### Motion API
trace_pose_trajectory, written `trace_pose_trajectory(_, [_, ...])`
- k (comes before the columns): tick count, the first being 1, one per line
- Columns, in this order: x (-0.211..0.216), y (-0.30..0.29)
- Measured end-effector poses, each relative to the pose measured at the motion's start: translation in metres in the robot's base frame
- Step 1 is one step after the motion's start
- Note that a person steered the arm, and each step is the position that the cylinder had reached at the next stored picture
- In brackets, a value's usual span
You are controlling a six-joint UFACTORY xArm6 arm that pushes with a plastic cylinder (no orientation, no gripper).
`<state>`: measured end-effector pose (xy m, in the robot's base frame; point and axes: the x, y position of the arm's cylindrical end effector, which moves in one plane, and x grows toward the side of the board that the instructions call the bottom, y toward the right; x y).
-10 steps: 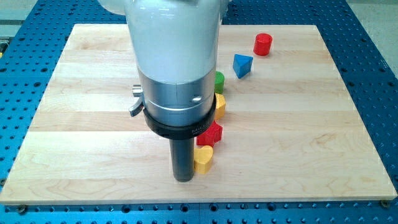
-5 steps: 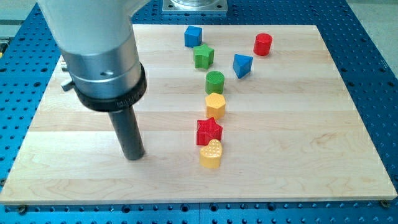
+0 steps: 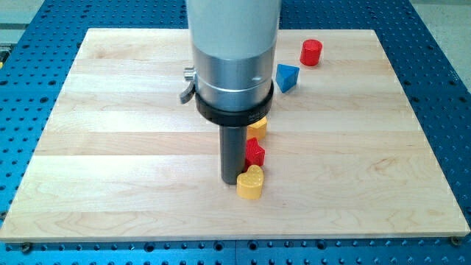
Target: Adjust the red star in between the yellow blocks
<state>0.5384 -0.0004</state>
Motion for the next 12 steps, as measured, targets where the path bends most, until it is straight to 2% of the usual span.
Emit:
trace_pose_trajectory(2, [-0.006, 0.0])
trace_pose_trajectory(4, [0.01, -0.009])
trace_pose_trajectory(5, [0.036, -0.041])
trace_pose_trajectory(6, [0.064, -0.032])
trace_pose_trajectory(8, [0.064, -0.013])
trace_pose_trajectory(9, [0.057, -0.049])
trace_pose_trajectory(10, [0.015, -0.06])
trace_pose_trajectory(11, [-0.023, -0.059])
trace_pose_trajectory(12, [-0.035, -0.041])
